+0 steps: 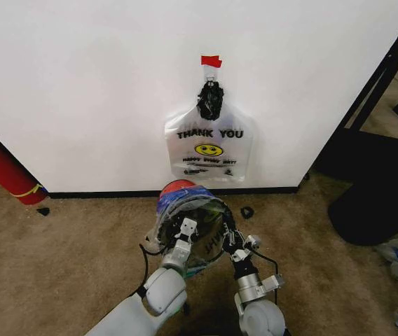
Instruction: Pick up the garbage bag from the wall and place it over the trash bin.
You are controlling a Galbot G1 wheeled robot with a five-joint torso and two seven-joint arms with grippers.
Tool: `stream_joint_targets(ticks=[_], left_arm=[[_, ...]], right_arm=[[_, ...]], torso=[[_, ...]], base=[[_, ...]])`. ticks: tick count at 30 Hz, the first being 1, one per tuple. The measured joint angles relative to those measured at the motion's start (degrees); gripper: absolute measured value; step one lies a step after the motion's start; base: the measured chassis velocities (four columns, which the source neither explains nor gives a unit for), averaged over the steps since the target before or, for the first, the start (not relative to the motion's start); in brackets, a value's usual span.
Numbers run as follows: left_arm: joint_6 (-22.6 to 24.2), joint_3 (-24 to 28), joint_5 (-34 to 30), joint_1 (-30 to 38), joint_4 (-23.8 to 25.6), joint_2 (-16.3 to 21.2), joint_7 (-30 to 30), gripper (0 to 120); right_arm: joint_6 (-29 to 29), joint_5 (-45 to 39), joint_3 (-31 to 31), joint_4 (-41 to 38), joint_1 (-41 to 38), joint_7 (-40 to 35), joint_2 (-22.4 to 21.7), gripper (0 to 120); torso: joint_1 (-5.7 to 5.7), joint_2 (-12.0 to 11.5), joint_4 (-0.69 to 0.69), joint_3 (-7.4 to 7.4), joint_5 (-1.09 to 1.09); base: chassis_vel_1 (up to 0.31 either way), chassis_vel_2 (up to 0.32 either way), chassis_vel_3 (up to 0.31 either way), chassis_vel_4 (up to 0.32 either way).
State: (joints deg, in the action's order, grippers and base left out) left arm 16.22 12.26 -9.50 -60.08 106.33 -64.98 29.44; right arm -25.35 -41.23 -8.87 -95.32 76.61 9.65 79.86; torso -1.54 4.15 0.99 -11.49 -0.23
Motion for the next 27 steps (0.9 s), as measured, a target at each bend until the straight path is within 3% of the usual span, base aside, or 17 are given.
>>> stream_joint_targets(ticks=[7,8,9,10,11,12,13,14,24,27], left_arm=[[2.48,1.95,-2.09,-1.08,4.33,0.75,0.33,0],[2.57,2.62,-2.27,-1.15,3.94,0.33,0.63,0],[2.57,2.62,-2.27,-1.15,3.94,0.33,0.63,0],[2.35,2.98,-2.6,-0.95,2.72,-0.13,0.55,0],[2.02,3.06,-2.77,-0.58,2.1,-0.5,0.54,0],[1.44,3.19,-2.94,-0.04,0.6,-0.89,0.5,0],[1.07,3.27,-2.98,0.34,-0.44,-1.19,0.44,0],[0.63,3.34,-2.99,0.75,-1.41,-1.54,0.39,0],[0.95,4.0,-2.8,1.97,-2.58,-2.82,1.46,0],[2.49,2.83,-1.98,2.96,-3.96,-4.72,3.7,0]], right_arm=[[-0.33,0.0,0.0,3.52,-2.12,0.03,1.6,0],[-0.58,0.2,-0.29,3.9,-2.49,-1.09,2.1,0],[-0.58,0.2,-0.29,3.9,-2.49,-1.09,2.1,0],[-1.42,0.51,-1.02,3.94,-2.79,-2.06,2.29,0],[-1.59,0.99,-0.96,3.94,-2.6,-2.14,2.54,0],[-1.92,1.87,-0.57,3.95,-2.33,-2.07,2.83,0],[-2.25,2.84,-0.28,3.81,-2.11,-1.81,3.06,0],[-2.82,3.81,-0.23,3.56,-1.91,-1.58,3.12,0],[-5.91,9.65,-0.39,3.87,-1.51,-2.05,3.39,0],[-6.62,11.49,-0.07,4.26,-1.13,-2.45,3.62,0]], torso=[[0.0,0.0,0.01,0.0,0.01],[0.0,0.0,-0.09,0.0,0.1],[0.0,0.0,-0.09,0.0,0.1],[0.0,0.0,0.06,0.0,-0.04],[0.01,0.01,0.08,0.01,-0.14],[0.0,0.0,0.04,-0.01,0.11],[0.0,0.0,-0.05,-0.01,0.08],[0.0,0.0,0.0,-0.01,-0.04],[0.0,0.0,0.01,0.0,-0.01],[0.0,0.0,0.01,0.0,-0.01]], base=[[0.0,0.0,0.0,0.0],[0.0,0.0,0.0,0.0],[0.0,0.0,0.0,0.0],[0.0,0.0,0.0,0.0],[0.0,0.0,0.0,0.0],[0.0,0.0,0.0,0.0],[0.0,0.0,0.0,0.0],[0.0,0.0,0.0,0.0],[0.0,0.0,0.0,0.0],[0.0,0.0,0.0,0.0]])
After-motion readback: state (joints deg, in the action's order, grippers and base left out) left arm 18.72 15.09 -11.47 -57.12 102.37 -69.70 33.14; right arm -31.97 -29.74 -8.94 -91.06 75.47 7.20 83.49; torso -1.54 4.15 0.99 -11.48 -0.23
